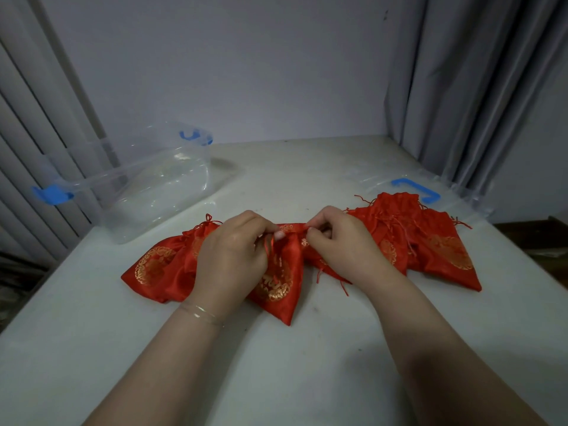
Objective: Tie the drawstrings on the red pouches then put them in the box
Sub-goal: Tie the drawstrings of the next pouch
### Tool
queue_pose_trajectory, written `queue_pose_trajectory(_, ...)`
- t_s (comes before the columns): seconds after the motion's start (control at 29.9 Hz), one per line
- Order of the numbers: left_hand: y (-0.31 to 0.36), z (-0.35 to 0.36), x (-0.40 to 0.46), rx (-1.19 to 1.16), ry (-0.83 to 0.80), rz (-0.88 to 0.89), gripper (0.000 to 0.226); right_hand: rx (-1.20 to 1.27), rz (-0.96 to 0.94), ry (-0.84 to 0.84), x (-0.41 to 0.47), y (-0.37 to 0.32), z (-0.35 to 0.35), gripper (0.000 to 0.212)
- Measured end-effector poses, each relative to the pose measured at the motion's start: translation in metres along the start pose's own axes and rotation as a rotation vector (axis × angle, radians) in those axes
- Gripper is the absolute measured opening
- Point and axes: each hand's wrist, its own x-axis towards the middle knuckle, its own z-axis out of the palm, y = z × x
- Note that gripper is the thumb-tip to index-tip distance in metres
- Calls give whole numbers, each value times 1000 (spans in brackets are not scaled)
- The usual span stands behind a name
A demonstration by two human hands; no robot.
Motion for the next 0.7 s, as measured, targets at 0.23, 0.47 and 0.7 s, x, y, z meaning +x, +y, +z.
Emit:
queue_pose_trajectory(0.23, -2, -4, 2, 7, -229, 13, 28, -162, 30, -15, 6, 9, 4, 6)
queue_pose_trajectory(0.47, 3, -1, 2, -183, -266, 136, 22, -81, 50, -75, 11, 12, 11, 10)
queue_pose_trajectory(0.7, 10, -4, 1, -537, -238, -249, 20, 333, 100, -94, 9, 7, 17, 18)
